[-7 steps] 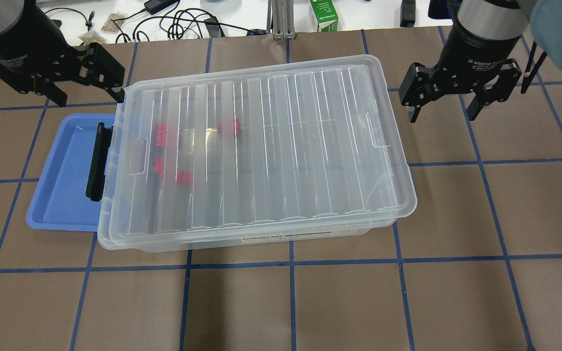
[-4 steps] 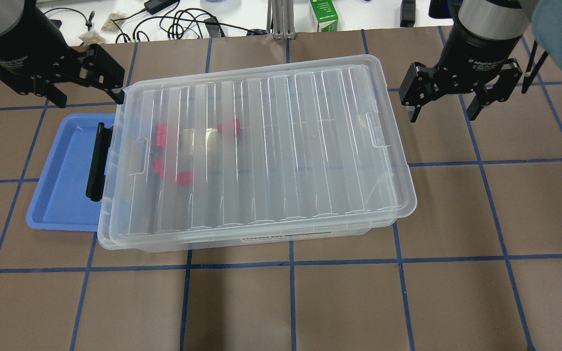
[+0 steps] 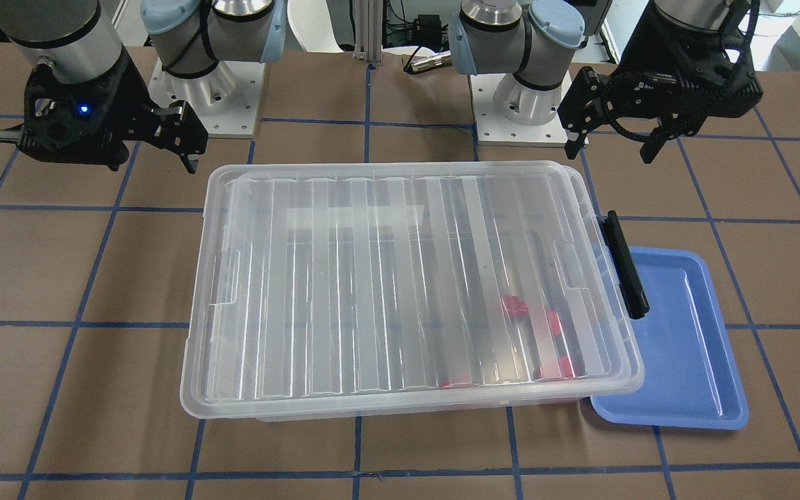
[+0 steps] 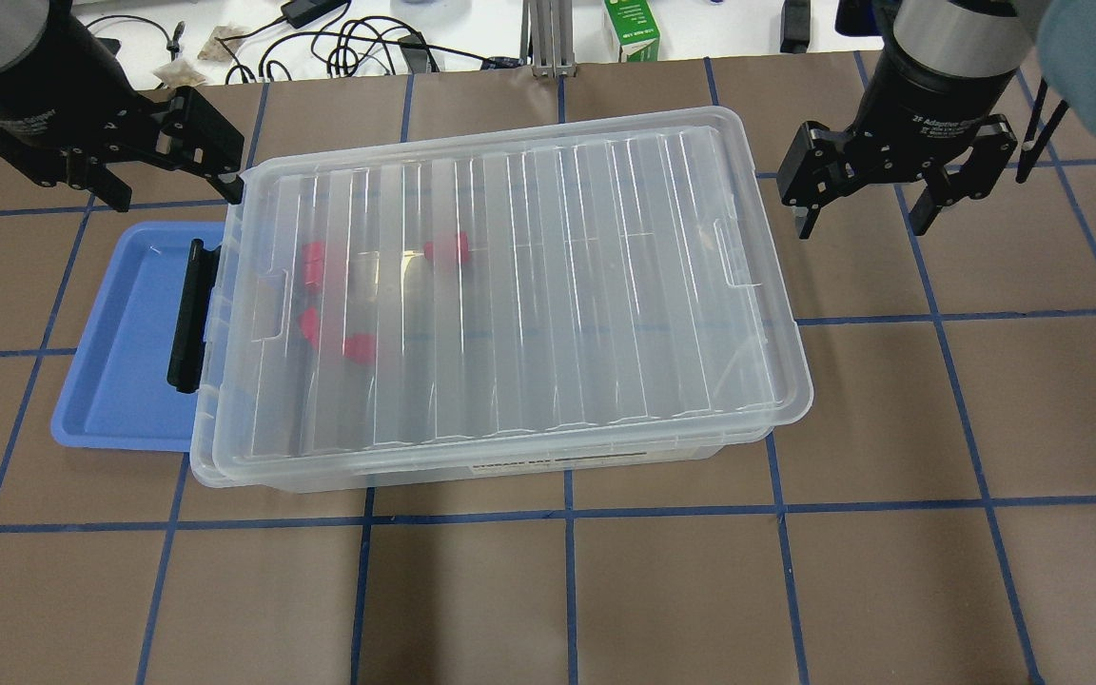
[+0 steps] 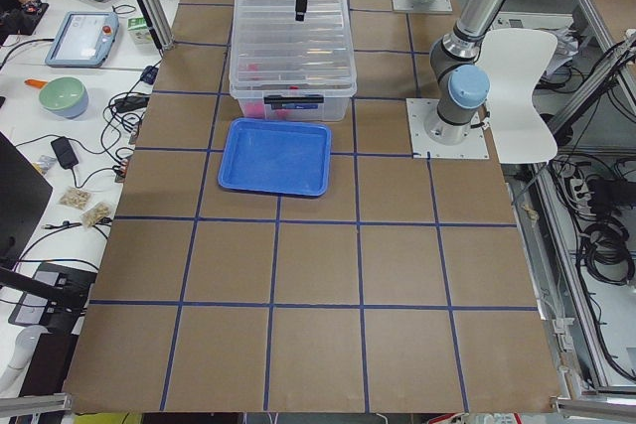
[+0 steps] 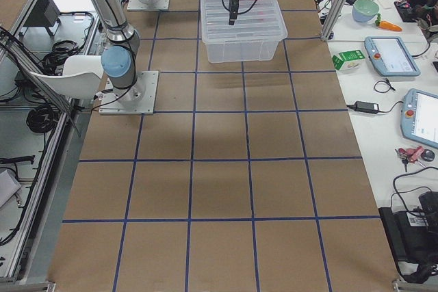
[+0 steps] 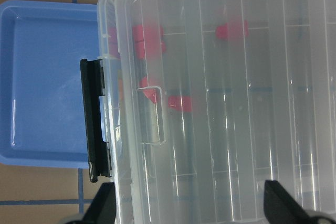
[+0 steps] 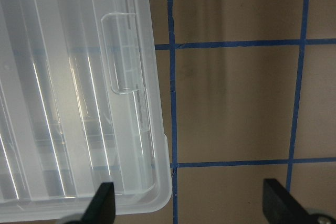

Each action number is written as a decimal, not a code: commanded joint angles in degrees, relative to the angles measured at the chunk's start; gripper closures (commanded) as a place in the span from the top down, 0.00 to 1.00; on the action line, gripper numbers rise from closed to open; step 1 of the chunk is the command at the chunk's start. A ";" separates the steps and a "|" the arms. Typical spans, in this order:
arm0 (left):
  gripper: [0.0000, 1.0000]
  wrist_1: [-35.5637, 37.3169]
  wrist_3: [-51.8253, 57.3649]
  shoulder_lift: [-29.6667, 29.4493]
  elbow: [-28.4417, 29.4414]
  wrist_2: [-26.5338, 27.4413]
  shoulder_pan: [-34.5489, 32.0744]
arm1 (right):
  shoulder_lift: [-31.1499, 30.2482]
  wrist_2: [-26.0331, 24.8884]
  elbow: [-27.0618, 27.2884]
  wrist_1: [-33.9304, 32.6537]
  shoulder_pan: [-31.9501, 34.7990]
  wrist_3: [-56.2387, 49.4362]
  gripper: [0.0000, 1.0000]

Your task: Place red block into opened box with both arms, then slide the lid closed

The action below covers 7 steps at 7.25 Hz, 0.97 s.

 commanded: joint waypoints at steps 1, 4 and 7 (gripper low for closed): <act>1.00 0.19 -0.53 -1.53 0.39 -2.89 0.09 | 0.00 0.08 0.00 0.06 0.00 0.05 1.00; 1.00 -0.43 -0.96 -3.55 0.13 0.87 0.09 | -0.09 -0.01 0.00 0.06 0.00 0.05 1.00; 1.00 1.24 -2.81 -6.02 1.27 0.95 -0.44 | -0.09 0.08 0.00 -0.03 0.00 0.05 1.00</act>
